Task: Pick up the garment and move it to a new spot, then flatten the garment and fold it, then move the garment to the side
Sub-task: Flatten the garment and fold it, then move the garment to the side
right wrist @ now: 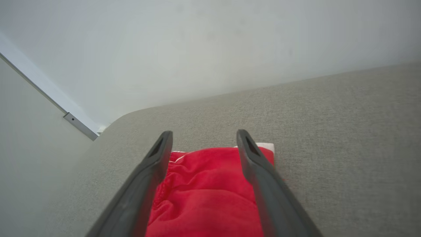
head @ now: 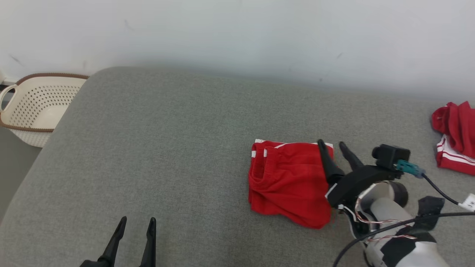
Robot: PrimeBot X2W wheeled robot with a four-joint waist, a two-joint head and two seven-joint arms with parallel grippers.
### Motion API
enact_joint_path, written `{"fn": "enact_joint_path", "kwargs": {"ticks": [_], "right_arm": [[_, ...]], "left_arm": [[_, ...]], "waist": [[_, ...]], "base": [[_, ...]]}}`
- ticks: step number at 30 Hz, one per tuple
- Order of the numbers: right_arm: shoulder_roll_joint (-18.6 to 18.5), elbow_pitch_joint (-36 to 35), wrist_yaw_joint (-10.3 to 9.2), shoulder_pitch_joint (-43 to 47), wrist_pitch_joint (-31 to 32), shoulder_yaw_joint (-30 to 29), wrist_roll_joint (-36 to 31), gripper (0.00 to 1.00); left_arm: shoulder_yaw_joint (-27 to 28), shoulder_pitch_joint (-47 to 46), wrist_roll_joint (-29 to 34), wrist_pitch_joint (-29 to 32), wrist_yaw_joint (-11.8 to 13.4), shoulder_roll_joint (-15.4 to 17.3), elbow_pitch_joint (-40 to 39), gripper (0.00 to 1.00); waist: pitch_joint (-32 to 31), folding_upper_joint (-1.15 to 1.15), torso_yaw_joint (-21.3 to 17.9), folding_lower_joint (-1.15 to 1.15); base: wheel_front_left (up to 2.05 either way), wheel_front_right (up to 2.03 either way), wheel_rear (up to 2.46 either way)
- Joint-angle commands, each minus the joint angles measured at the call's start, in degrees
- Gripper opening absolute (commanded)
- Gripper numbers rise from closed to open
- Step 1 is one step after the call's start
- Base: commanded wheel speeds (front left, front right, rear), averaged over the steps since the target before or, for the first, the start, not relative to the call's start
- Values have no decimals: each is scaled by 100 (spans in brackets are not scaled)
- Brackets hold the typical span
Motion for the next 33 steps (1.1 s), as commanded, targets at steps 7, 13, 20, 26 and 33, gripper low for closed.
{"fn": "enact_joint_path", "kwargs": {"ticks": [7,13,20,26,33], "right_arm": [[-362,200,1,305,50,-294,-265,100],[-201,442,1,411,370,-370,-201,100],[58,754,1,447,929,-255,79,100],[85,706,1,495,1262,-59,302,0],[-126,533,1,249,961,160,253,0]], "left_arm": [[93,171,87,-24,28,-2,-137,100],[40,109,90,-24,37,-2,-160,100],[49,77,116,-24,56,-1,-154,100],[59,80,101,-24,70,-2,-152,100],[141,101,72,-24,96,-1,-169,100]], "waist": [[-39,0,-129,1],[41,0,-40,1],[100,0,127,1],[107,0,160,1],[123,0,68,1]], "base": [[0,0,0],[0,0,0],[0,0,0],[0,0,0],[0,0,0]]}}
